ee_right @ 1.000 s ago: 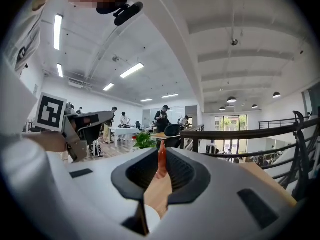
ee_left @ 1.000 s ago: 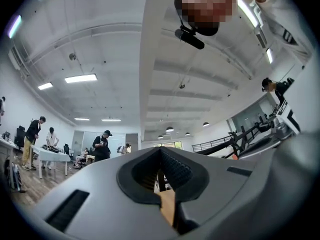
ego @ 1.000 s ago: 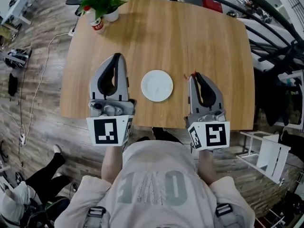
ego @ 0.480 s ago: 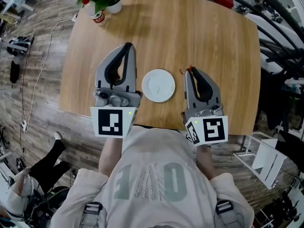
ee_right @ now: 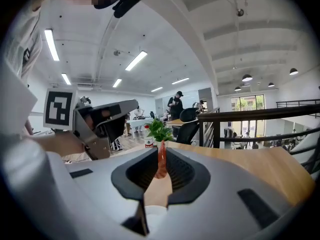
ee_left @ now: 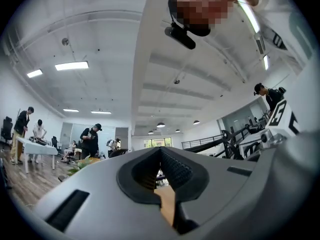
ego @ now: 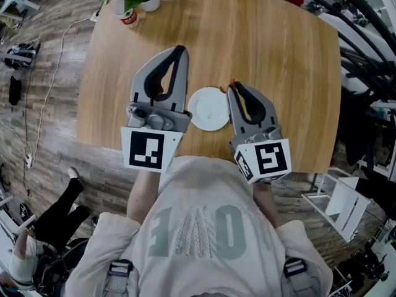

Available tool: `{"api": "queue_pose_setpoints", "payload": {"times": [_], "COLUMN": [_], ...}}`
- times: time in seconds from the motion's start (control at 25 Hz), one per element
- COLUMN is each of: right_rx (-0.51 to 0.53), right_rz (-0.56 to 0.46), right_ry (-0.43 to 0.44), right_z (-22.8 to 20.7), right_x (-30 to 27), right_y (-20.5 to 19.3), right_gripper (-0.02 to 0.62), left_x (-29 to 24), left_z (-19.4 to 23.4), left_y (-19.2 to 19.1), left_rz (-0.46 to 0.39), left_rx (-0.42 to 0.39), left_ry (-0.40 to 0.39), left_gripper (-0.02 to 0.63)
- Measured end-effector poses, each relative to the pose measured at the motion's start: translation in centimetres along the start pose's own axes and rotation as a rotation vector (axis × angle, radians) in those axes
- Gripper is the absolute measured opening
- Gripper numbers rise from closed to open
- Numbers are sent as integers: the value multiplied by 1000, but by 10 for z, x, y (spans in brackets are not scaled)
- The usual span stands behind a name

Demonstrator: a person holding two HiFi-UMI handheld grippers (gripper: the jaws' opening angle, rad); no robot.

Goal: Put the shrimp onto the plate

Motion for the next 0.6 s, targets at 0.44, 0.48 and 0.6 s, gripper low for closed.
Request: {"api": "queue_pose_setpoints", "payload": {"times": [0.44, 0.48, 0.6], "right_rx": [-69, -75, -95], "right_rz": [206, 241, 338], "right_ry": [187, 203, 246], "right_z": [22, 23, 27], "right_x": [-57, -63, -75], "right_y": [-79, -90, -117], "right_gripper": [60, 60, 60], "left_x": [12, 12, 9], "left_z": [5, 6, 12], "left_y": [-12, -13, -15], "left_rz": [9, 12, 16], "left_rx": [-64, -68, -57], "left_ry": [-8, -5, 14], "left_gripper": [9, 11, 9]}}
Point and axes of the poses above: the fingertips, and each gripper's own axes: x backward along the fingers, z to its left, y out of its top, the point moved 7 cm from there along x, backward along the fingers, and after that the axes turned 13 degrees about x, right-handed, at the moved point
